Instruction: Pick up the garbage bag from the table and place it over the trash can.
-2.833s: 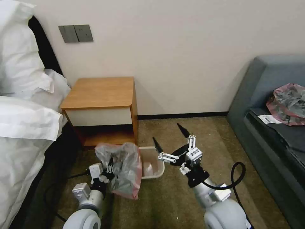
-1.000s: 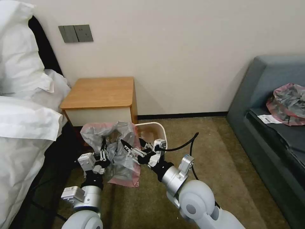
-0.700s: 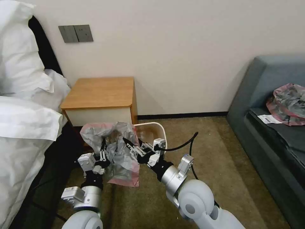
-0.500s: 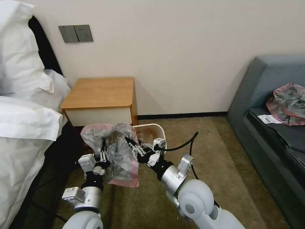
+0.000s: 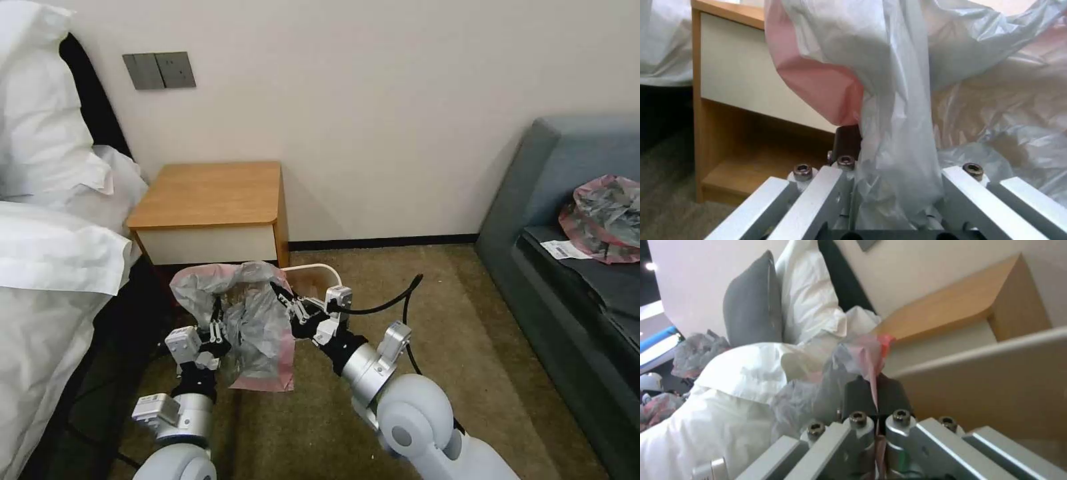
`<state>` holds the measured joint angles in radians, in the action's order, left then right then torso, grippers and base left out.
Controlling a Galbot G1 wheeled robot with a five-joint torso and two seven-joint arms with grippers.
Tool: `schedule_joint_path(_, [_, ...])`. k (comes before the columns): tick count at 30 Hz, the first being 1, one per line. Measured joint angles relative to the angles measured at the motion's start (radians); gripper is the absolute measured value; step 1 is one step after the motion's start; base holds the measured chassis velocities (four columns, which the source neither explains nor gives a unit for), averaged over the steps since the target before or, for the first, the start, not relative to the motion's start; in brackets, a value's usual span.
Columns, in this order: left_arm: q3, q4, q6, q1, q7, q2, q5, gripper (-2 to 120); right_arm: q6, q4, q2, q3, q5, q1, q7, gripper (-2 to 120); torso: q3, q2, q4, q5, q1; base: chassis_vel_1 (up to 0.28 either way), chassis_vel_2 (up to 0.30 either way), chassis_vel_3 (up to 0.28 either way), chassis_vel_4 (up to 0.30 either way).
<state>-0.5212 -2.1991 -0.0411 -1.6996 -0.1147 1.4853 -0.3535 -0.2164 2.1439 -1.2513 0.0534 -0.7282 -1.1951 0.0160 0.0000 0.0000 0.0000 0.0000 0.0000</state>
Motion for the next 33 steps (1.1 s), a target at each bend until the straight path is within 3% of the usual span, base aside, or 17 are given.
schedule_joint_path(33, [-0.001,-0.032,-0.016,-0.023,0.017,-0.014,0.000,9,0.023,0.017,0.093,-0.156,-0.028,0.021,-0.017,0,0.000,0.000,0.0000,0.0000,0.000,0.000,0.000,0.000,0.000])
